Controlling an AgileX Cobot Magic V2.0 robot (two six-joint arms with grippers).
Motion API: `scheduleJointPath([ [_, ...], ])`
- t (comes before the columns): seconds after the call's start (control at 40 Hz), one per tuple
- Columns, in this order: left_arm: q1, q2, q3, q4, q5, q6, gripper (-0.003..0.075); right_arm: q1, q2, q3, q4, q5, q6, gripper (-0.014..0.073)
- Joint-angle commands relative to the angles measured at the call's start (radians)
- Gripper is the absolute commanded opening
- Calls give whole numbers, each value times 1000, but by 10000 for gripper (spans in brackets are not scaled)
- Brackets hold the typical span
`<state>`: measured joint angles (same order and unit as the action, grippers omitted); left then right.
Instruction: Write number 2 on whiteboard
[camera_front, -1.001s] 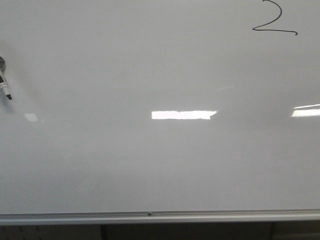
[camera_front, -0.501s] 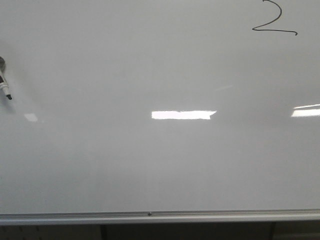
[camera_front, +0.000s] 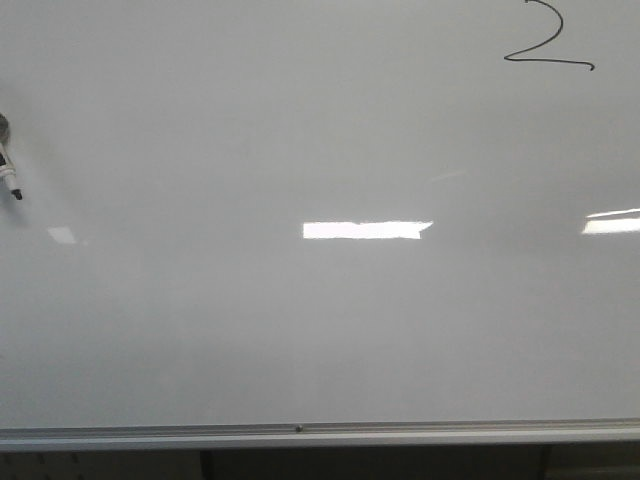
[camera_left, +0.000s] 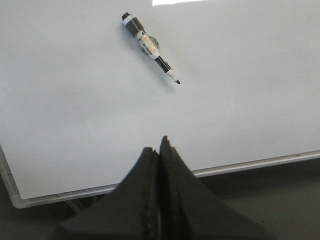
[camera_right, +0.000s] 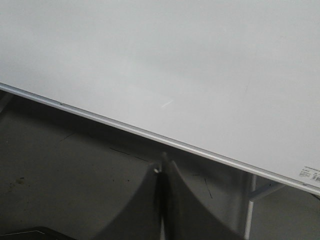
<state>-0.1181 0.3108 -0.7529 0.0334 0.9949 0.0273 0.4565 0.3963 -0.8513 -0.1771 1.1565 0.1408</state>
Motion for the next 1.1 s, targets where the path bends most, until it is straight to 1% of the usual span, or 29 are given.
scheduleJointPath([
  [0.0,35,-51,40,-7,-122,-10,-19,-6,10,-30,-21,-64,-2,-69],
  [0.05,59,-88,95,-33,-173,-10,-20,-6,10,-30,-21,-64,-2,-69],
  [0.1,80,-121,161,-60,-256,-10,-19,-6,10,-30,-21,-64,-2,-69],
  [0.18,109,-171,283,-109,-418,-10,-19,-6,10,-30,-21,-64,-2,-69],
  [0.23,132,-204,351,-140,-492,-10,-19,-6,10,-30,-21,-64,-2,-69],
  [0.33,161,-256,478,-168,-597,-10,-19,-6,10,-30,-21,-64,-2,-69],
  [0.53,167,-327,685,-168,-810,-10,-19,-6,10,-30,-21,-64,-2,-69],
  [0.65,167,-334,781,-168,-990,-10,-19,-6,10,-30,-21,-61,-2,-69],
  [0.73,163,-334,779,-156,-987,-6,-19,-6,10,-30,-21,-60,-2,-69],
  [0.78,155,-334,781,-133,-1018,-6,-19,-6,10,-30,-21,-60,-2,-69],
  [0.88,129,-334,781,-92,-1034,-6,-19,-6,10,-30,-21,-60,-2,-69],
  [1.08,121,-334,781,-92,-1032,-6,-19,-6,10,-30,-21,-60,-2,-69],
])
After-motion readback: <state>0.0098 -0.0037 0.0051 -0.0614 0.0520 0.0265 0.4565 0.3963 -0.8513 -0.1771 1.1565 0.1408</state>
